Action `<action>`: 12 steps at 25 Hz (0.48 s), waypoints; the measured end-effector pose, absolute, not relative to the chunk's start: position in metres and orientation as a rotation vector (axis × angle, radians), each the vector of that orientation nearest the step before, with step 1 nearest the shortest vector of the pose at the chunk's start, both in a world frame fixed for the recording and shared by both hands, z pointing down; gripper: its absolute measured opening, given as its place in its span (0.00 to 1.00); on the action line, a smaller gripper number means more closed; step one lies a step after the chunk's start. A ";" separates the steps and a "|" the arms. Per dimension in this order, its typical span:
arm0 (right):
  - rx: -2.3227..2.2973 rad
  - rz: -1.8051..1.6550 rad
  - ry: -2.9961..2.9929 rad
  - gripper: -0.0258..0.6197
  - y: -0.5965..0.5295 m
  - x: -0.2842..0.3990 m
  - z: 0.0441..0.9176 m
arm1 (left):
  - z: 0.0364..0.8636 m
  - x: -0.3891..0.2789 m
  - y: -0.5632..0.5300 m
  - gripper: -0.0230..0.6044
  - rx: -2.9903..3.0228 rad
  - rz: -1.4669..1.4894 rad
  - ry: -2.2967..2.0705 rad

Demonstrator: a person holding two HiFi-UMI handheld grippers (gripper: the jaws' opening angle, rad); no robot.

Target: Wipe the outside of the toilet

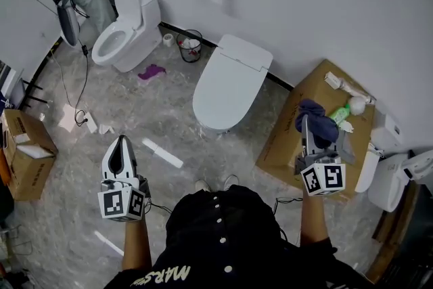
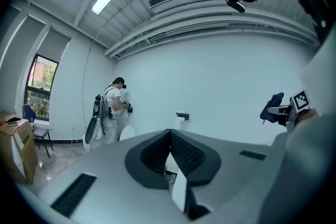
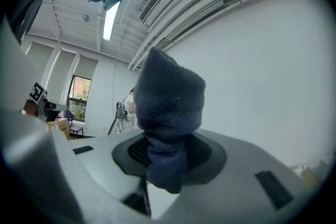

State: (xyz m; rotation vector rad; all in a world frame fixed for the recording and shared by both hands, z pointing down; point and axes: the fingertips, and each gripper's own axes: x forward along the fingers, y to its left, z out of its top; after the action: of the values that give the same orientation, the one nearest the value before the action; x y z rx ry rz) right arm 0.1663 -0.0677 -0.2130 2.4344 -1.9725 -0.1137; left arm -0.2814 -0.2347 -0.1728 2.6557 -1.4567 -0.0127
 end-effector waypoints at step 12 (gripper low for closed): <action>2.441 -0.118 -1.958 0.23 -0.048 0.197 -0.205 | -0.177 -0.273 -0.227 0.05 2.658 -0.001 -1.536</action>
State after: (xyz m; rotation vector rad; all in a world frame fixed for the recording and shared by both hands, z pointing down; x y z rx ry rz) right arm 0.1968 -0.0481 -0.2048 2.4413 -1.9577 -0.1176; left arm -0.2731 -0.2267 -0.1770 2.6577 -1.5363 -0.0013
